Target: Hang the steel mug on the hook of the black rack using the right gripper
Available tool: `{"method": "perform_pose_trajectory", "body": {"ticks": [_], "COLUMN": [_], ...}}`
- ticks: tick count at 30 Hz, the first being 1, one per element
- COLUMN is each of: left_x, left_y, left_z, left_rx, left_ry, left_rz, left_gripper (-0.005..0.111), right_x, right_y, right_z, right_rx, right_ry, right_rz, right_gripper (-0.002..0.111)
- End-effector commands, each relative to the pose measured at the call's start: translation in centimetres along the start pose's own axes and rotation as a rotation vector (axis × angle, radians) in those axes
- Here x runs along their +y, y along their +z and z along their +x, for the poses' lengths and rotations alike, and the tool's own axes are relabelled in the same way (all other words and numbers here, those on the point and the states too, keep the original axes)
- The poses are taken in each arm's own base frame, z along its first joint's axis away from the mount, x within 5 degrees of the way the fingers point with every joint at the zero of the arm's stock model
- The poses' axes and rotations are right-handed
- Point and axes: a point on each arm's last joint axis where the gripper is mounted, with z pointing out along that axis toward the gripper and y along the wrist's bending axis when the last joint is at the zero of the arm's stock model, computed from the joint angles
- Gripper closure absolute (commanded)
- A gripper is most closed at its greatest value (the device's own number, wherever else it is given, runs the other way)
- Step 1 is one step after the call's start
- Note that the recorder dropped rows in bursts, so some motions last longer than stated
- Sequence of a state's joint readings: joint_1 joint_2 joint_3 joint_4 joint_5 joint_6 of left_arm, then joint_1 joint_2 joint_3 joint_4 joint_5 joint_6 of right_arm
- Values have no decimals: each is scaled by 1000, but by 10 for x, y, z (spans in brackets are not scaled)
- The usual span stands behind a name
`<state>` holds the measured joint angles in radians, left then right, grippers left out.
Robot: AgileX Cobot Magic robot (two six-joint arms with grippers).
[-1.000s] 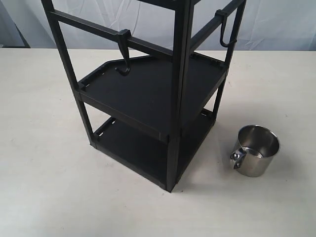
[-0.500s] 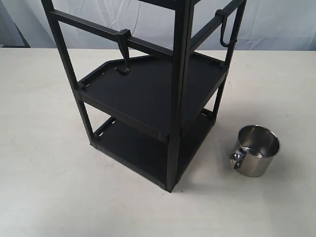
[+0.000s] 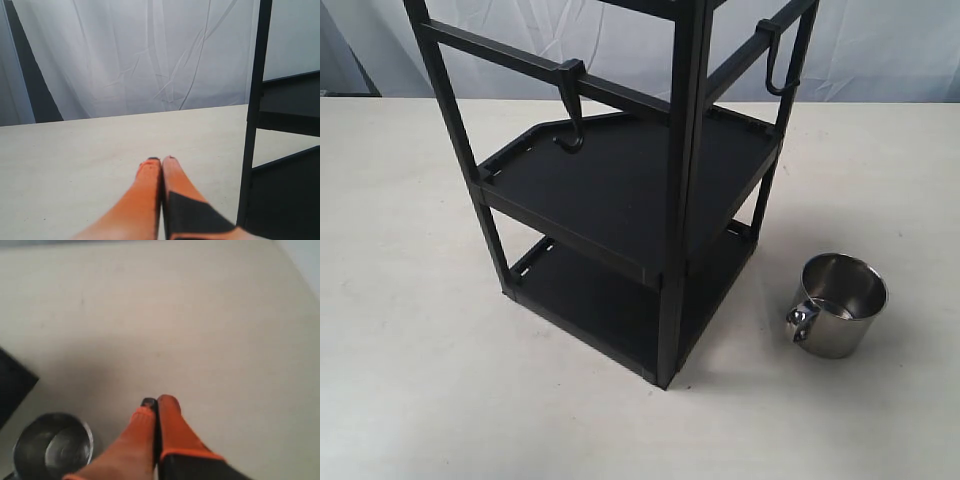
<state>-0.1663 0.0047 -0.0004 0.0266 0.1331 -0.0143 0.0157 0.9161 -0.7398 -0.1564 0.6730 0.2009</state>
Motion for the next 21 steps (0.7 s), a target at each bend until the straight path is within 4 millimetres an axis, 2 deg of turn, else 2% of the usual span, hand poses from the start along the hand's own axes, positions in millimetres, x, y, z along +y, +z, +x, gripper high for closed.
{"method": "perform_pose_trajectory", "body": {"ticks": [1,4,6,9,10,13,19,20,21], "left_x": [0,0,0,0,0,0,0,0,0], "left_y": [0,0,0,0,0,0,0,0,0], "left_z": [-1,-1,-1,-1,-1,-1,-1,-1,-1], "left_rx": [-10,-10,-10,-10,-10,-10,-10,-10,-10], "left_ry": [0,0,0,0,0,0,0,0,0], "left_rz": [4,4,4,4,4,4,4,4,4], "left_gripper": [105,105,105,105,105,105,105,105,105], "right_x": [33,49,53,57,58,59,60,61,62], "right_y": [46,74,90,106,110,118,153,163,170], "right_z": [-11,-7,0,7,8,12,43,51,57], "right_rx": [298,427,489,550,564,589,712,735,763], "right_ry": [-74,-85,-109,-101,-88,-87,-60,-57,-49], "right_rz": [-156,-191,-184,-185,-191,-187,-148,-142,-140], "right_gripper": [109,109,103,84,74,58,57,63,78]}}
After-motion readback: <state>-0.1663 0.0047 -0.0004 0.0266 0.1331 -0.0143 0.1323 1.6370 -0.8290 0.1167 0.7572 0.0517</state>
